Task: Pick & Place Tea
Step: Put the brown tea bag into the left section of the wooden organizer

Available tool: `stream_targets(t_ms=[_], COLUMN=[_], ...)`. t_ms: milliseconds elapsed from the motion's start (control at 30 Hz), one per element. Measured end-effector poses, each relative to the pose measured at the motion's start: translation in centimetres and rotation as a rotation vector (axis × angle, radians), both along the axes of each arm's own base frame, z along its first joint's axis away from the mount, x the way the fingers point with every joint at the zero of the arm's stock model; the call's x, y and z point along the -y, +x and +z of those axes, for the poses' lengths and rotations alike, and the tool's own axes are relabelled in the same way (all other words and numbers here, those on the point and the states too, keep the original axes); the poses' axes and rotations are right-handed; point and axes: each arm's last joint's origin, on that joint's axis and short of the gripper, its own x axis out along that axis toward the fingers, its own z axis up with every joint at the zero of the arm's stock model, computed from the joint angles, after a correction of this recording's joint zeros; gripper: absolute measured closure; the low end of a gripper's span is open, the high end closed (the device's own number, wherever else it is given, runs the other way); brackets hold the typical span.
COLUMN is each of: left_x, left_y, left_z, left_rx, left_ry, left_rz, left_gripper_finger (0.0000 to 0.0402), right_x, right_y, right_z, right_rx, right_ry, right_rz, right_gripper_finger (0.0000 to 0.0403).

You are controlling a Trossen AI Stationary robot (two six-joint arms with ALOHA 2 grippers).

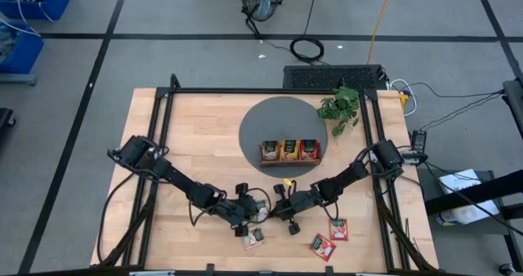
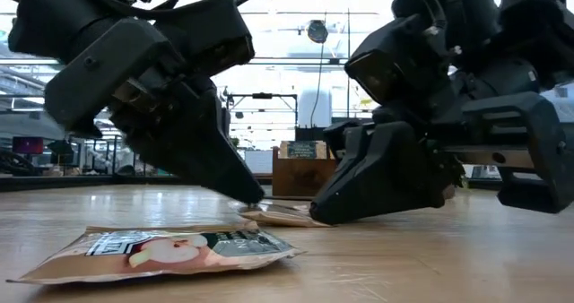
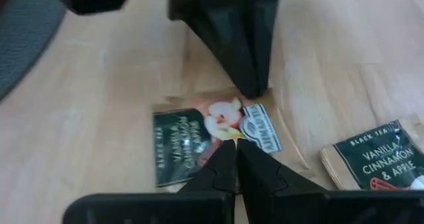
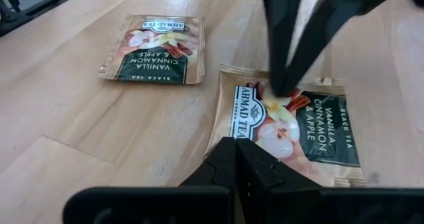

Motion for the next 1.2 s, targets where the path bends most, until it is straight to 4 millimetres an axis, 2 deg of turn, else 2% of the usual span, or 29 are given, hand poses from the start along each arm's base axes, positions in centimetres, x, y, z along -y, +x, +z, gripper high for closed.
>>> stream_targets(t_ms=[100, 233, 400, 633, 800, 1000, 1200], left_x=[-0.4, -0.8, -2.1, -4.2, -4.7, -4.7, -4.6], left_y=[-0.3, -1.0, -1.8, -1.1, -0.7, -0.1, 0.2], left_z=[0.8, 3.0, 4.1, 3.0, 1.9, 1.4, 1.4], left_rx=[-0.026, -0.028, -0.091, -0.223, -0.283, -0.282, -0.258], left_ry=[-0.015, -0.039, -0.125, -0.259, -0.314, -0.367, -0.375], left_rz=[0.043, 0.082, 0.248, 0.257, 0.237, 0.204, 0.159], left_gripper_finger=[0.0380, 0.0375, 0.0324, 0.0222, 0.0171, 0.0141, 0.0144], right_x=[0.0, 0.0, 0.1, 0.1, 0.1, 0.2, 0.2], right_y=[-0.1, -0.1, -0.2, -0.2, -0.2, -0.2, -0.2], right_z=[-0.1, -0.2, -0.3, -0.4, -0.4, -0.4, -0.4], right_rx=[-0.012, -0.018, -0.036, -0.040, -0.041, -0.041, -0.041], right_ry=[-0.001, -0.003, 0.007, 0.004, 0.003, 0.003, 0.003], right_rz=[0.004, 0.006, 0.025, 0.024, 0.025, 0.024, 0.024], right_gripper_finger=[0.0403, 0.0403, 0.0403, 0.0403, 0.0403, 0.0403, 0.0403])
